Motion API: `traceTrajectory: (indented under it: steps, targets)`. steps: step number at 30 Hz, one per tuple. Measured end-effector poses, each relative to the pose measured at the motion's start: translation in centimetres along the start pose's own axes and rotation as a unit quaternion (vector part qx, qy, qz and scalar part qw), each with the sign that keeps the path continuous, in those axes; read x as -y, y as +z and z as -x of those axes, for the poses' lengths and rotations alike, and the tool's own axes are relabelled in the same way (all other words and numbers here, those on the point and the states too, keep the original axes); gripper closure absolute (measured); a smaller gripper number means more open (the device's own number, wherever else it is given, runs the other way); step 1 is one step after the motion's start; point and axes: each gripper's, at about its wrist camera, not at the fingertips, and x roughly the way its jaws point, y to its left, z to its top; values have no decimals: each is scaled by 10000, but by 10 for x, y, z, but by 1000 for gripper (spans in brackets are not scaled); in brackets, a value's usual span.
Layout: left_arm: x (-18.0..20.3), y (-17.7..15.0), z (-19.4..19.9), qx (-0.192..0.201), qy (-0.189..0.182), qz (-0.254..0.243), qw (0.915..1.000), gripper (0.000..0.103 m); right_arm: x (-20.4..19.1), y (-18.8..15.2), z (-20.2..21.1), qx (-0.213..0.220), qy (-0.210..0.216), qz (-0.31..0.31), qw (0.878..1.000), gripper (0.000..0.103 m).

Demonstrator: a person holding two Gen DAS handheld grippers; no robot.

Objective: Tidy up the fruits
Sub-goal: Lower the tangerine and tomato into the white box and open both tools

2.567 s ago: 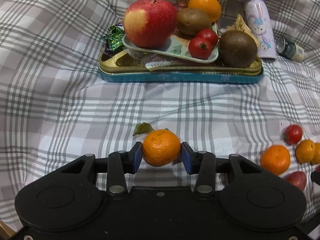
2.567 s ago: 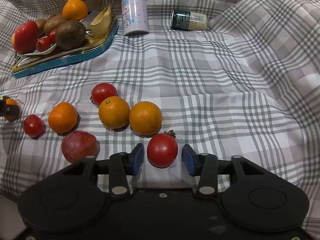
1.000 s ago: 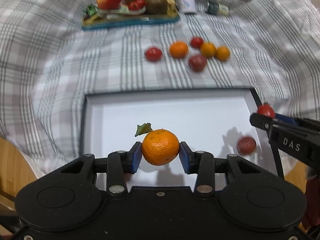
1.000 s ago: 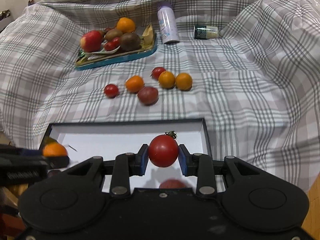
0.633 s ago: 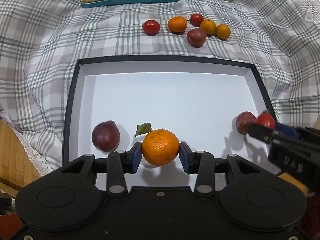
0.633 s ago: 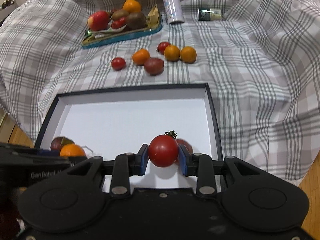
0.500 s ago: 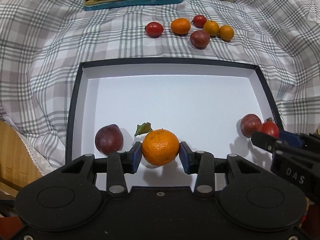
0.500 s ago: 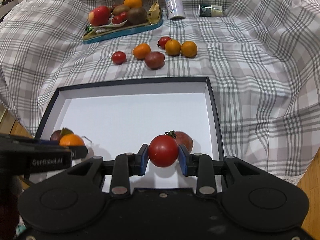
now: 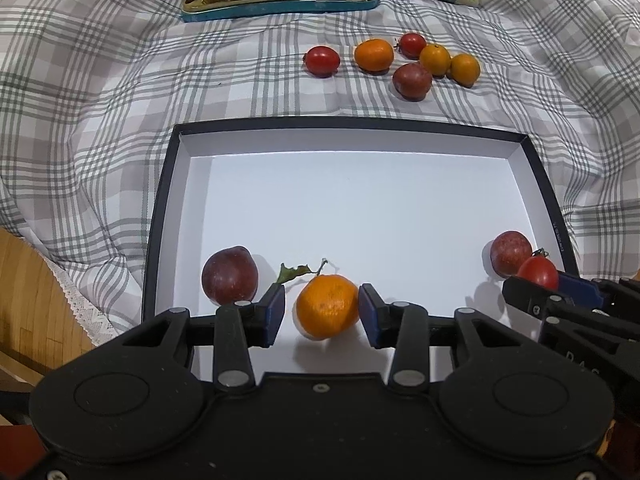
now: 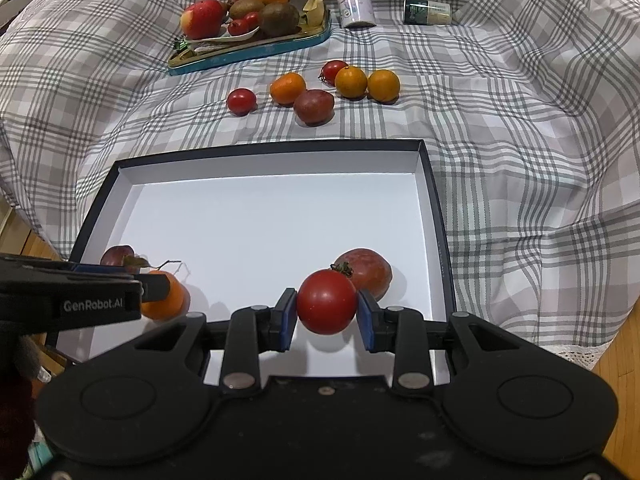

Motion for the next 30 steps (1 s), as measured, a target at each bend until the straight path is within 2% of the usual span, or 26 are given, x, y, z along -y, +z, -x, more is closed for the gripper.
traceTrajectory:
  steps: [13,30]
  targets:
    - [0,-3,3,-9,86,31,10000,53,-8,7,3,154,155,114,9997,69]
    - [-2,-2,10,57,119,99,9999,53,-2,9,6,233,9,-70,9997,69]
